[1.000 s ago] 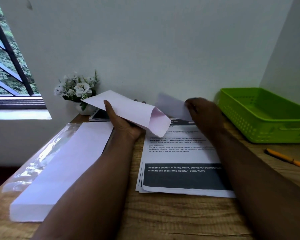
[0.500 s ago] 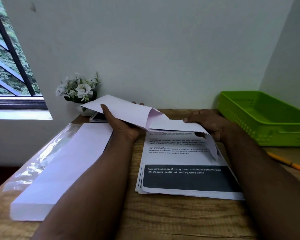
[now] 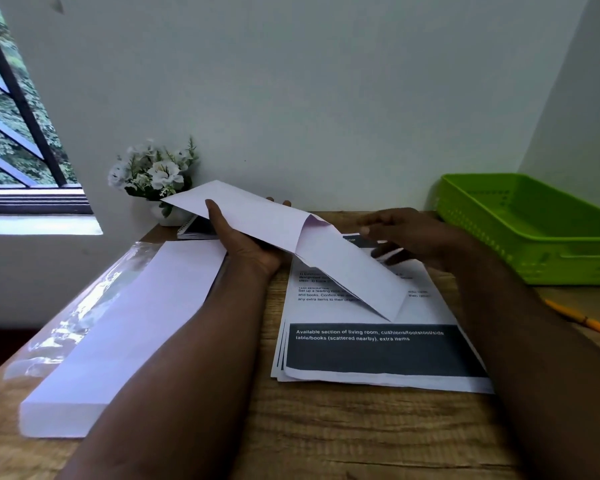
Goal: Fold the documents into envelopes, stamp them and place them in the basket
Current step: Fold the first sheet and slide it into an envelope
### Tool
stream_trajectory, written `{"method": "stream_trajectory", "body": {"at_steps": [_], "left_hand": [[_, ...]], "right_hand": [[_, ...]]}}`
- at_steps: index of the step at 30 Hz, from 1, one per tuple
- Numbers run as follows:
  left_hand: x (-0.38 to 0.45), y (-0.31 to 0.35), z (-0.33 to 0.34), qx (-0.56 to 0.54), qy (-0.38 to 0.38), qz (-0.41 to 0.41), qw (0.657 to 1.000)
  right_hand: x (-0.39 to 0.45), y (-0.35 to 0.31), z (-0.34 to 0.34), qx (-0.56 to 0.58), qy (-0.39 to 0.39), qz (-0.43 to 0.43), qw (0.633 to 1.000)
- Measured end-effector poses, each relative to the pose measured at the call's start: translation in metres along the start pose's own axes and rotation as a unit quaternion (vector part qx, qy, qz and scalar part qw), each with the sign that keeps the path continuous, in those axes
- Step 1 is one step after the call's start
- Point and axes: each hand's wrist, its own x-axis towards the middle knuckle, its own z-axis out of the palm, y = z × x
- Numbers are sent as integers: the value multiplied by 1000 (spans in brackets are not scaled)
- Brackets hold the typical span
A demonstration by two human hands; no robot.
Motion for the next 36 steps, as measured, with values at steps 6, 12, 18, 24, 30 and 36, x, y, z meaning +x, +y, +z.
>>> {"method": "stream_trajectory", "body": {"at_steps": [6,12,18,24,30,36], "left_hand": [[0,-3,1,-1,-2,1,1000],[-3,-2,2,3,-10,0,1000],[-7,-3,3,5,-10,-1,1000],[-7,-11,5,25,-25,-24,999],[-14,-19,14,90,-71,-93,989],[-3,-22,18,212,-19,-65,975]], "right_hand": [[-8,-8,-2,41,-113,6,993],[6,-15,21,132,17,-62,989],[-1,17,-5,111,-186,-38,976],[22,12,42,35,25,-118,992],[24,0,59,-180,235,-302,906],[8,-10,37,-307,224,-334,863]]}}
